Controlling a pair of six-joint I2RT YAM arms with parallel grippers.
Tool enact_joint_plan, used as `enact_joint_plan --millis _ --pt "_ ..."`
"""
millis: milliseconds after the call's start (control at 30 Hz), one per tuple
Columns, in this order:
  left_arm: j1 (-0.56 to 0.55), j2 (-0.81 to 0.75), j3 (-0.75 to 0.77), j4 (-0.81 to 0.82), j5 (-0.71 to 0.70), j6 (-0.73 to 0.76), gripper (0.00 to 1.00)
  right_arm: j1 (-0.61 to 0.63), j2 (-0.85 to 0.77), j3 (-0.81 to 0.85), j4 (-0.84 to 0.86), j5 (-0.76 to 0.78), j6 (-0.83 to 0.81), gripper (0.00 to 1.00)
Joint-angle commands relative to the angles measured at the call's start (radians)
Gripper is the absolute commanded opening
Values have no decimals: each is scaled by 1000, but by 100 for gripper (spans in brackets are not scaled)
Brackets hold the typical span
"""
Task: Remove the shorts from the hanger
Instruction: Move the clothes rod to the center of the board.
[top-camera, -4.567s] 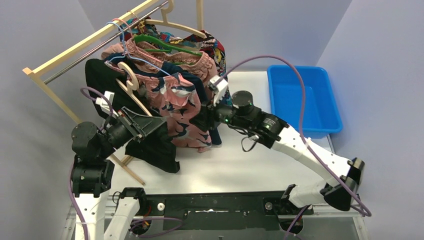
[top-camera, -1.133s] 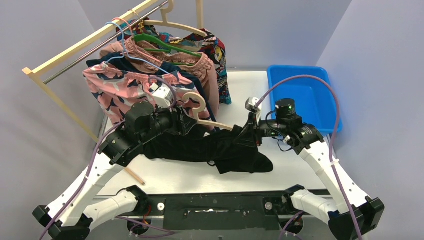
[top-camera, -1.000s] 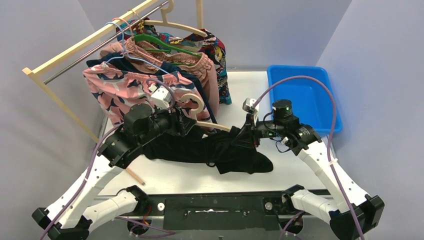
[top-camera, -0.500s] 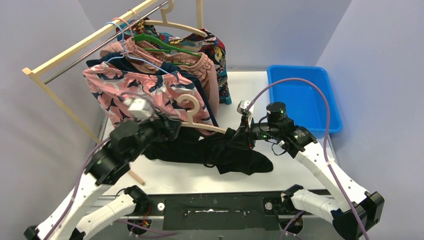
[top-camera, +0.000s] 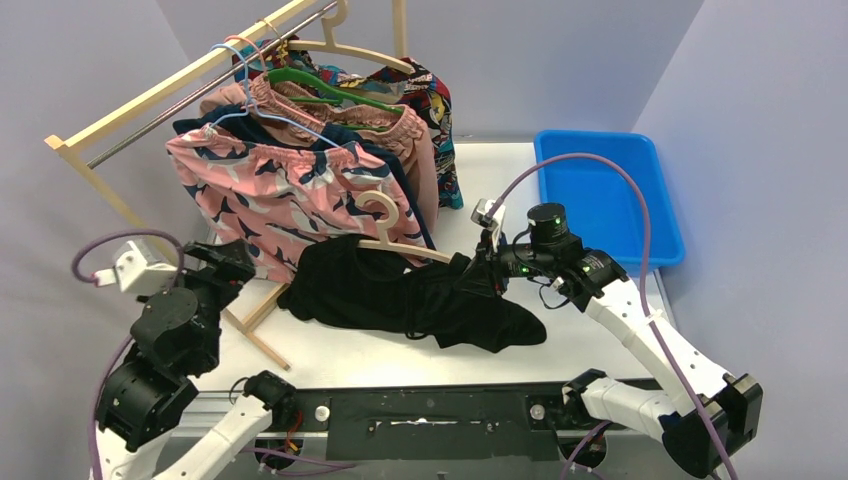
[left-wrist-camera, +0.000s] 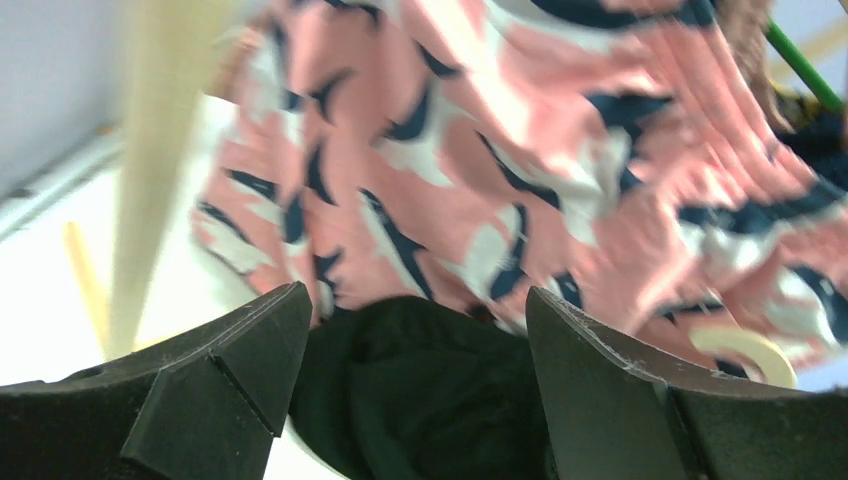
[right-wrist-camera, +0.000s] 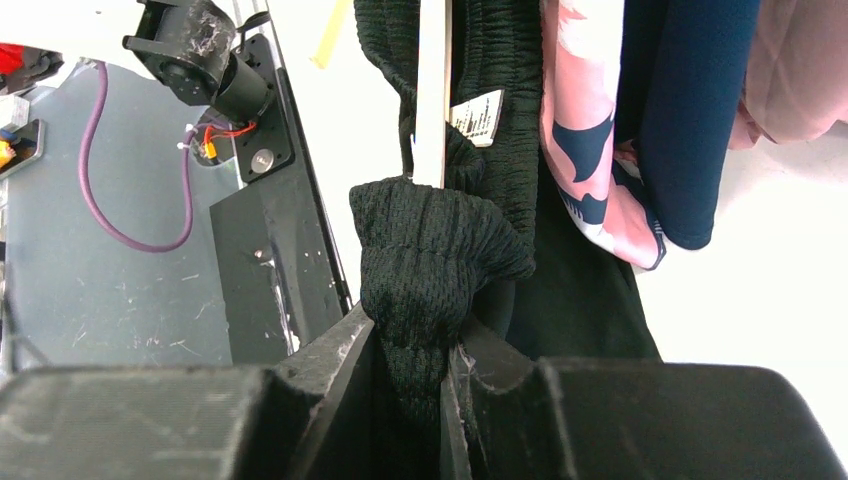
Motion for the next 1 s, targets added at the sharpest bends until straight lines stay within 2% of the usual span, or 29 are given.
enact_joint_plan --millis 0,200,300,500,633,967 --pt "121 5 104 -148 -163 -20 79 -6 -13 38 77 5 14 6" --pt "248 9 85 -152 -184 99 84 -5 6 46 85 12 22 7" --pt "239 54 47 -82 -190 213 91 -5 11 49 81 12 26 7" --pt "193 149 21 33 -269 323 95 -4 5 49 83 18 35 7" --pt "168 140 -26 223 -209 482 95 -5 7 50 89 19 38 8" --pt "170 250 -56 331 -64 554 97 -5 16 52 84 25 46 8"
